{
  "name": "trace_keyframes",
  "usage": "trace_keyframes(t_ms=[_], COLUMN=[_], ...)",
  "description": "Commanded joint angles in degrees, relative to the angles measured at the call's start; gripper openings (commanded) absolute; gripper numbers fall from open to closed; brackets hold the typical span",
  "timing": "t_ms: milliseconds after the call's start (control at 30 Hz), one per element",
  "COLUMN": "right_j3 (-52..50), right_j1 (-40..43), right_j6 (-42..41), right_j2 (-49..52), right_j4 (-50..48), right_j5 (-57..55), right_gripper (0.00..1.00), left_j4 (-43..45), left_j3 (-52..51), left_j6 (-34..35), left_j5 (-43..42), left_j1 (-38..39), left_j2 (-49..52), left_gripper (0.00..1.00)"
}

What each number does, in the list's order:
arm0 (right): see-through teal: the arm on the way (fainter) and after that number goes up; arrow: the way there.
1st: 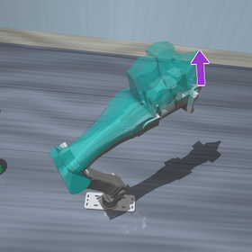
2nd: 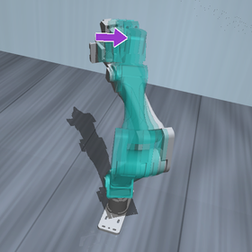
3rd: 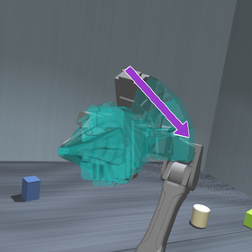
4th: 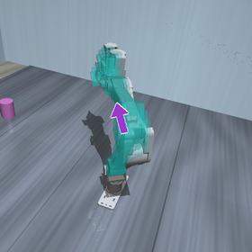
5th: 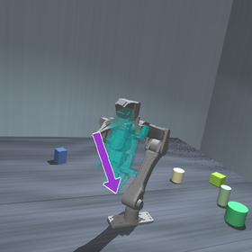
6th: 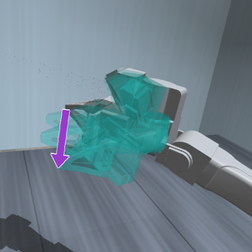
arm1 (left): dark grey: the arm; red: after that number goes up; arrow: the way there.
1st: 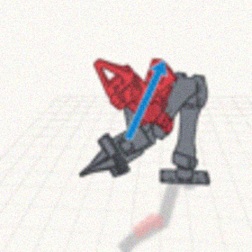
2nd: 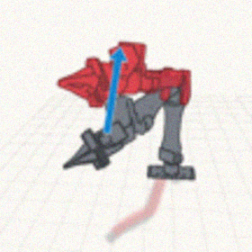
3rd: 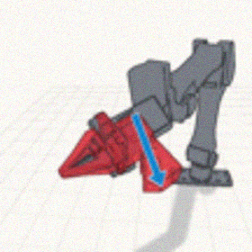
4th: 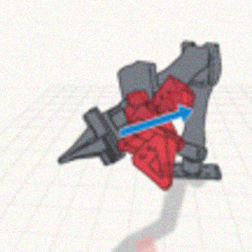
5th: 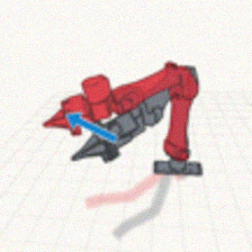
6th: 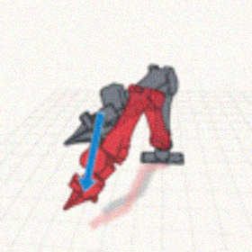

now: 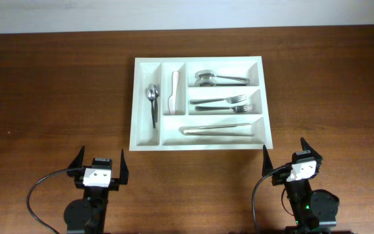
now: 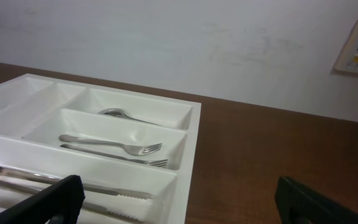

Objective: Pack container

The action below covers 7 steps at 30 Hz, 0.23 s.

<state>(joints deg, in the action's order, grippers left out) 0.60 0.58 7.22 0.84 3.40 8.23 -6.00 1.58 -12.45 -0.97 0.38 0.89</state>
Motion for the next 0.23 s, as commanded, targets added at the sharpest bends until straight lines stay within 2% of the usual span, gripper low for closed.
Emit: trace_keyframes(t_ms=[0, 200], right_j3=[-0.3, -0.3], right_j1=[-0.5, -0.5], right_j6=[-0.6, -0.6], right_j2=[-0.6, -0.6], right_j4=[0.5, 0.5], right_j5=[-0.9, -0.9], right_gripper=[0.99, 0.99], left_j4=[0.2, 0.2], left_j3=[-0.5, -0.5], left_j6=[-0.1, -0.1], left_j5=[0.8, 0.8], left_j1=[-0.3, -0.3], left_j2=[-0.6, -0.6], left_gripper=[0.99, 0.99])
